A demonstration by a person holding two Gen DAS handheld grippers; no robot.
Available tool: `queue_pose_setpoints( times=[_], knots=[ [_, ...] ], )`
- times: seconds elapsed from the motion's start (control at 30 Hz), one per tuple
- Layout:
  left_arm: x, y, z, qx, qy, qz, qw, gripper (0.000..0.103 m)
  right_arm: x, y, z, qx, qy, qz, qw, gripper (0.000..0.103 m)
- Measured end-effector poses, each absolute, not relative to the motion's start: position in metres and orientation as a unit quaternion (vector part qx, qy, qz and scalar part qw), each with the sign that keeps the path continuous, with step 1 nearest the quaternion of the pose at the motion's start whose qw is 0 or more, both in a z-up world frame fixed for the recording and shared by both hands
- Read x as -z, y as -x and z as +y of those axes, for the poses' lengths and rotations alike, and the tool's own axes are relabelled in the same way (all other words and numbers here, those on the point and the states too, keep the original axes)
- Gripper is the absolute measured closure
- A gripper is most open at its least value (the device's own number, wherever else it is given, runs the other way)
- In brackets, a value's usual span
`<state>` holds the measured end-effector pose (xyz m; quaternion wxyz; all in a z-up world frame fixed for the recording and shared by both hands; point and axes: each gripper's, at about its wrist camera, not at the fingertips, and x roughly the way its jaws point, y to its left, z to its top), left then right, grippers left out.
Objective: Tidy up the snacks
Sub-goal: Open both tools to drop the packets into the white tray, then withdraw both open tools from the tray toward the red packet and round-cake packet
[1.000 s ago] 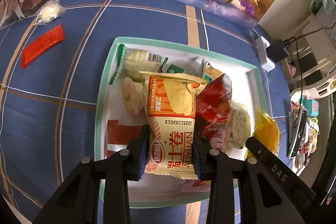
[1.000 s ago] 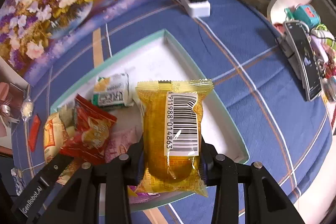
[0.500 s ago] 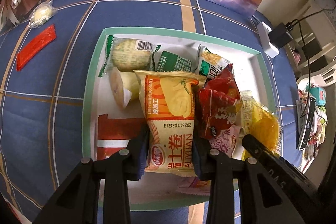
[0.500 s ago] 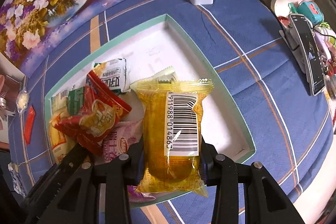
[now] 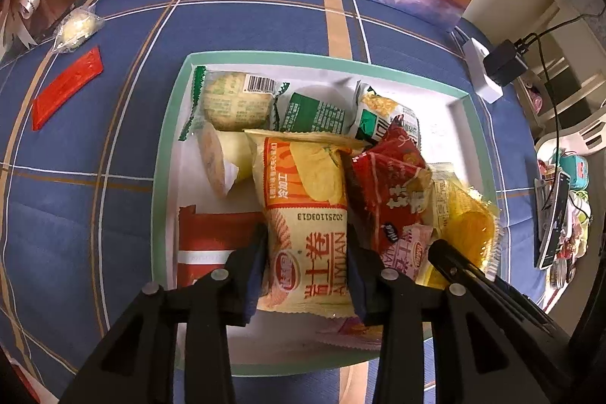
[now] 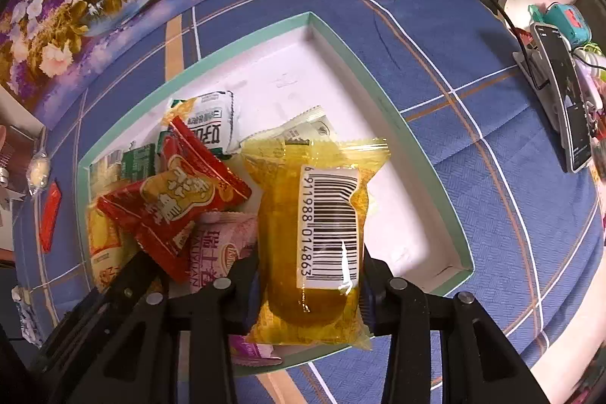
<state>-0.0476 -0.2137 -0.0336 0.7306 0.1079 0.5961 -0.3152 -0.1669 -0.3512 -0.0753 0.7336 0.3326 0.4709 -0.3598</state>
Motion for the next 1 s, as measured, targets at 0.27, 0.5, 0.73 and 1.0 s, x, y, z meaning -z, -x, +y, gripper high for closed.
queue_pose_setpoints(
  times=[0.27,0.5,0.73,1.0],
  knots=[
    [0.009,0.049,-0.205,0.326,-0.096,0.575,0.744,0.054,0.05,0.175,-0.347,0.36,-0.327,0.442,0.754,0.052],
    [-0.013,0.045,-0.194,0.329,-0.08,0.553,0.761,0.054,0.019,0.182,-0.341,0.367,-0.311,0.409,0.776,0.052],
    [-0.02,0.025,-0.173,0.288,-0.074,0.537,0.789,0.045,0.007,0.182,-0.337,0.367,-0.302,0.395,0.786,0.042],
    [-0.014,-0.014,-0.137,0.198,-0.1,0.511,0.831,0.019,0.01,0.167,-0.326,0.349,-0.292,0.397,0.797,0.027]
  ],
)
